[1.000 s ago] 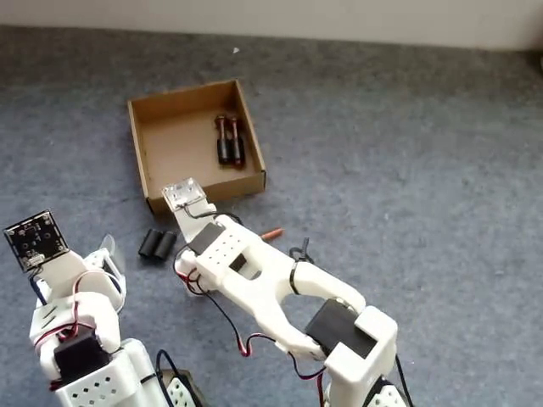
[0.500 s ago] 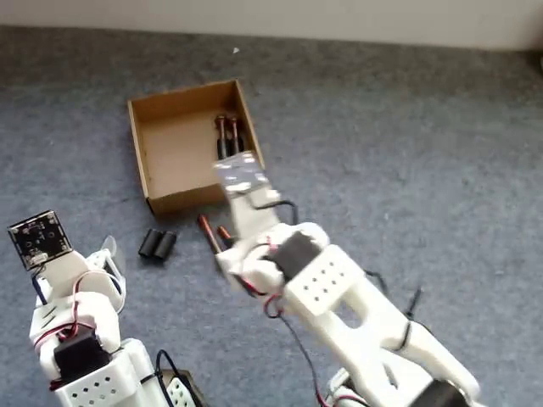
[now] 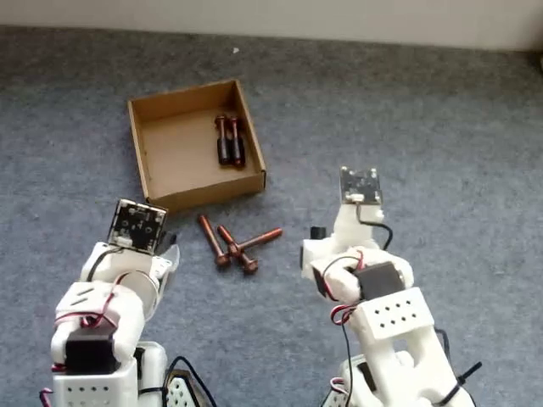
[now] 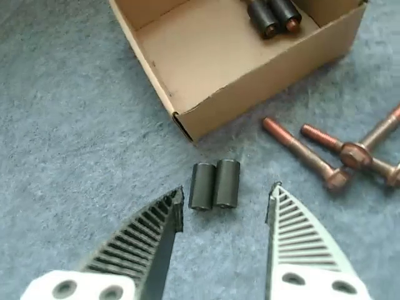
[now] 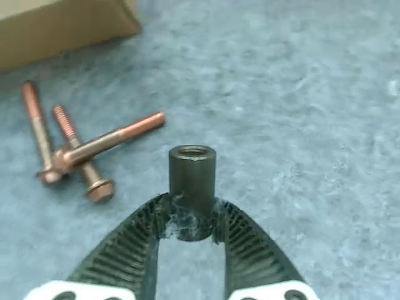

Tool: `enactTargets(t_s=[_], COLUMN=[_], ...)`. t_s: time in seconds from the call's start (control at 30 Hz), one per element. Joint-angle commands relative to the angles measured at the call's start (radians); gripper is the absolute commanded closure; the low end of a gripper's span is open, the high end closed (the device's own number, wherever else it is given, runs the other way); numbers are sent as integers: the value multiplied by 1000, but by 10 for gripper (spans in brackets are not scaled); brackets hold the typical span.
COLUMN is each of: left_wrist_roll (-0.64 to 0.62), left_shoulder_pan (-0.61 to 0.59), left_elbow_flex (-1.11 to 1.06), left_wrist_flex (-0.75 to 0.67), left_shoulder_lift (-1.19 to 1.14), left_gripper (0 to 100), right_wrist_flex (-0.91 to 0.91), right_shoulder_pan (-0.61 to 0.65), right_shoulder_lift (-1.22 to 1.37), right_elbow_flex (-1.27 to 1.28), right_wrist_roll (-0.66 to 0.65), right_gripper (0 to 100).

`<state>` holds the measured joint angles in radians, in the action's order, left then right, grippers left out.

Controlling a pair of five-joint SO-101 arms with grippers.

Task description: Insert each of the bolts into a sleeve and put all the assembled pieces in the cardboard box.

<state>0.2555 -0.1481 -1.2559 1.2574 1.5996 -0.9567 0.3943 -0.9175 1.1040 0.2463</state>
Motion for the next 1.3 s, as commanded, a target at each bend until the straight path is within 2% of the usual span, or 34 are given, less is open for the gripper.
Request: enactTargets(t_s=[0.0, 0.17, 0.27, 0.5, 0.83, 1.13, 1.27], left_wrist_roll=[146, 359, 402, 210, -34, -83, -78], left_shoulder_pan=[24, 47, 67, 168, 278, 294, 294], left_elbow_flex=[234, 410, 486, 555, 555, 559, 585], left_wrist_flex=[75, 121, 107, -121, -443, -658, -664], left_shoulder_lift=[-243, -538, -693, -1013, -1331, -1560, -1598], left_gripper=[766, 766, 766, 766, 766, 772, 861], right_wrist_flex=[128, 189, 189, 189, 188, 188, 188], right_shoulder_pan=[-41, -42, -44, -119, -124, -124, -124], right_shoulder_lift=[-30, -31, -31, -30, -31, -31, -35], right_elbow_flex=[48, 108, 113, 114, 145, 145, 145], right_wrist_roll=[0, 0, 0, 0, 0, 0, 0], right_gripper=[994, 994, 994, 994, 994, 994, 994])
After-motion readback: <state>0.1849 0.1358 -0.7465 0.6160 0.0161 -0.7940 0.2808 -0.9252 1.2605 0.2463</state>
